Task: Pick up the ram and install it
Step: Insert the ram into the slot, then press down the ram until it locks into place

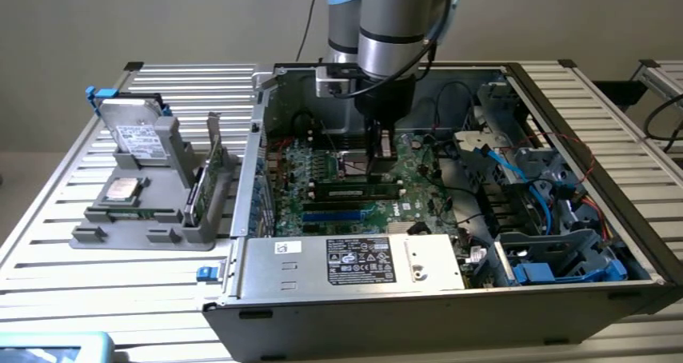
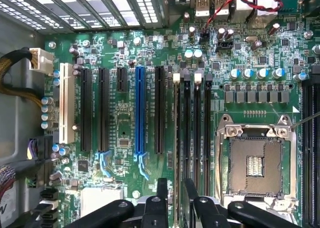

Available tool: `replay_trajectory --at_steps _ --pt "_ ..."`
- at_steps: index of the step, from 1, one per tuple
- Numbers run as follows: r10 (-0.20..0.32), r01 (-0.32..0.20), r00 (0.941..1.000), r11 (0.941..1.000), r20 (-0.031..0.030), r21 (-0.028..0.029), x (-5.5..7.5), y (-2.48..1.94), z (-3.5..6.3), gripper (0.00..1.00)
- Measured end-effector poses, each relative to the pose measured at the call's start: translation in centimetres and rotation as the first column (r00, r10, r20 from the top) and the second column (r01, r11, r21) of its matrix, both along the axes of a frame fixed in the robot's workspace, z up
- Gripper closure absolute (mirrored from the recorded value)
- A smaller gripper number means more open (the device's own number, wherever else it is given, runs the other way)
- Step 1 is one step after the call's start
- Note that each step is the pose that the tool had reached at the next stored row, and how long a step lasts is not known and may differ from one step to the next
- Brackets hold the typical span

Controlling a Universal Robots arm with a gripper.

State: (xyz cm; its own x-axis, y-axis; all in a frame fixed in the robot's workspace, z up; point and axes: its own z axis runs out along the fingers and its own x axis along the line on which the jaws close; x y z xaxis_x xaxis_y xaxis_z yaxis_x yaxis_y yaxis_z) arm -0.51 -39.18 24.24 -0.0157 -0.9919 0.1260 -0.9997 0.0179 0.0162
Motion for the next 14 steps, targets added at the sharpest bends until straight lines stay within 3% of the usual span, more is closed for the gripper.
replay_trajectory --at_steps 5,14 --pt "0.000 0.000 1.0000 1.0000 -0.0004 0.0002 0.47 -0.32 0.40 0.73" --pt "0.001 -0.001 1.0000 1.0000 -0.0006 0.0000 0.49 -0.34 0.40 0.73"
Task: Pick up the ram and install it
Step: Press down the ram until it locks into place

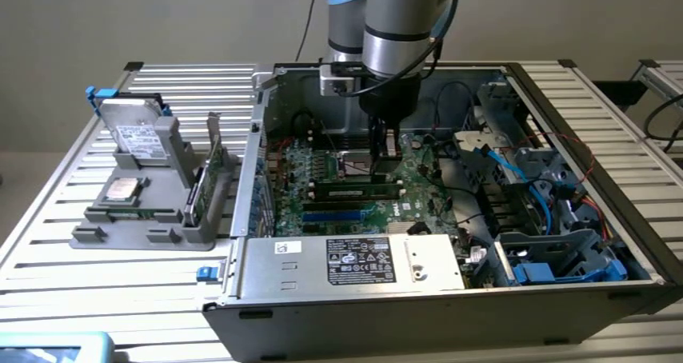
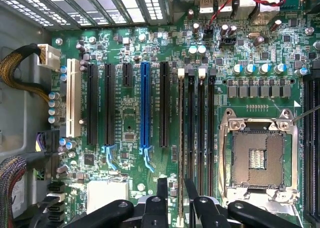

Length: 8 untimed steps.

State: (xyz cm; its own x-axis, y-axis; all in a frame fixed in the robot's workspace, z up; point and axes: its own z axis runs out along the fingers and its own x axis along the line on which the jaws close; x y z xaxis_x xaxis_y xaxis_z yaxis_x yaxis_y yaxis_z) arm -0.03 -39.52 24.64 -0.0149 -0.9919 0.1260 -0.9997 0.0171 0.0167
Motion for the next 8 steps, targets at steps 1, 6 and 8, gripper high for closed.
replay_trajectory --at_steps 1,6,8 --pt "0.000 0.000 1.0000 1.0000 0.0000 0.0000 0.00 0.00 0.00 0.73" --pt "0.001 -0.001 1.0000 1.0000 0.0000 0.0001 0.00 0.00 0.00 0.88" --pt "0.001 -0.001 1.0000 1.0000 -0.0002 0.0000 0.00 0.00 0.00 0.89"
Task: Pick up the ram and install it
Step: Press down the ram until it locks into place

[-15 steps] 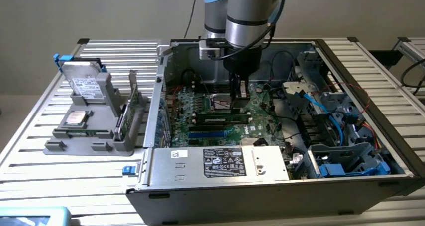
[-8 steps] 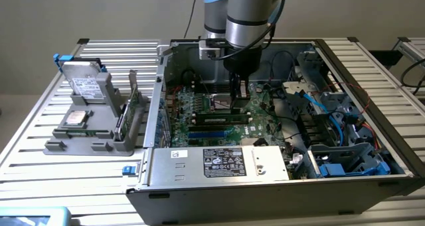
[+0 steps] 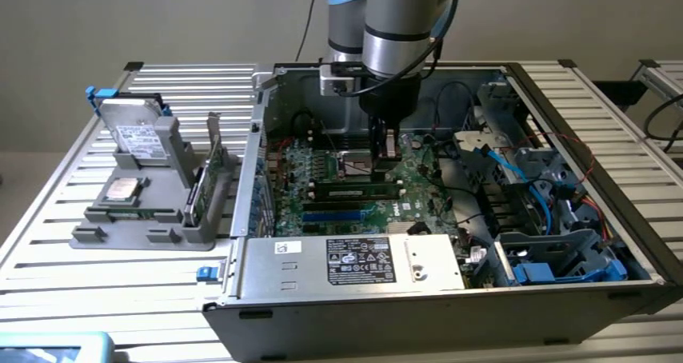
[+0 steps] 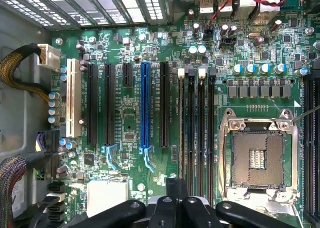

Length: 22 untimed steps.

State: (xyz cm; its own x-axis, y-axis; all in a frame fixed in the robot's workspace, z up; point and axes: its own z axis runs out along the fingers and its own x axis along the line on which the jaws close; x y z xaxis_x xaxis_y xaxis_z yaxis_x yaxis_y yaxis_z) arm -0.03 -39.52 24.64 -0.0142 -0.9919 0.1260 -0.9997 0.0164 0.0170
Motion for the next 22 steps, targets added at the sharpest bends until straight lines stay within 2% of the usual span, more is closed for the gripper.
replay_trajectory --at_steps 3,5,7,10,14,16,18,19,22 --pt "0.000 0.000 1.0000 1.0000 -0.0005 0.0001 0.00 0.00 0.00 0.89" --pt "0.001 -0.001 1.0000 1.0000 -0.0005 0.0035 0.19 -0.01 0.00 0.89" --pt "0.001 -0.001 1.0000 1.0000 0.0002 0.0092 0.42 -0.04 -0.03 0.89" --pt "0.001 -0.001 1.0000 0.9999 0.0007 0.0136 0.77 -0.12 -0.05 0.89" --pt "0.001 -0.001 1.0000 0.9999 0.0008 0.0152 0.77 -0.12 -0.07 0.89" --pt "0.001 -0.002 1.0000 0.9998 0.0078 0.0179 0.77 -0.12 -0.12 0.89" --pt "0.001 -0.002 0.9998 0.9998 0.0211 0.0184 0.77 -0.12 -0.22 0.89" --pt "0.001 -0.002 0.9997 0.9998 0.0260 0.0185 0.77 -0.12 -0.30 0.89" --pt "0.002 -0.002 0.9996 0.9998 0.0298 0.0194 0.77 -0.12 -0.51 0.89"
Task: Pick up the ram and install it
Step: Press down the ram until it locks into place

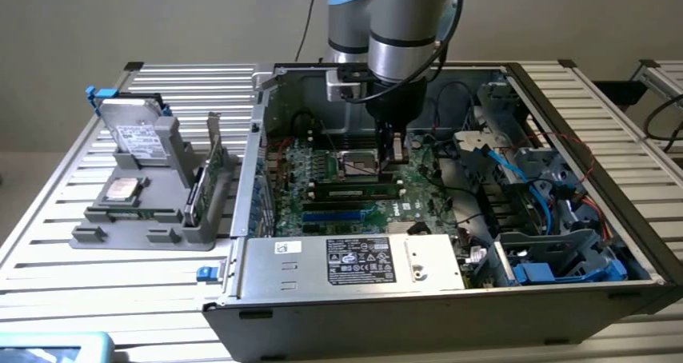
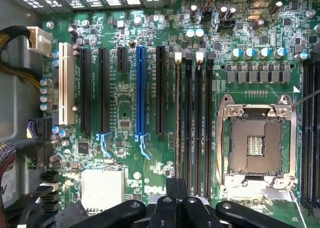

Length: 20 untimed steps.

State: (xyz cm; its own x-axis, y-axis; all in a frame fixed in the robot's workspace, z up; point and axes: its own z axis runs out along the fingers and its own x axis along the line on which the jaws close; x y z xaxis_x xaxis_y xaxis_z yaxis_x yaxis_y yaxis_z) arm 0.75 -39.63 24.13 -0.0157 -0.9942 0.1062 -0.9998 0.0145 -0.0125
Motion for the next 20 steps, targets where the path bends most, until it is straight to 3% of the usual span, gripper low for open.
replay_trajectory --at_steps 6,20 --pt "0.000 0.000 1.0000 1.0000 0.0004 0.0012 -0.2 0.23 -0.26 0.89" --pt "0.000 0.000 0.9999 1.0000 0.0102 0.0063 -0.2 0.24 -1.33 0.89"
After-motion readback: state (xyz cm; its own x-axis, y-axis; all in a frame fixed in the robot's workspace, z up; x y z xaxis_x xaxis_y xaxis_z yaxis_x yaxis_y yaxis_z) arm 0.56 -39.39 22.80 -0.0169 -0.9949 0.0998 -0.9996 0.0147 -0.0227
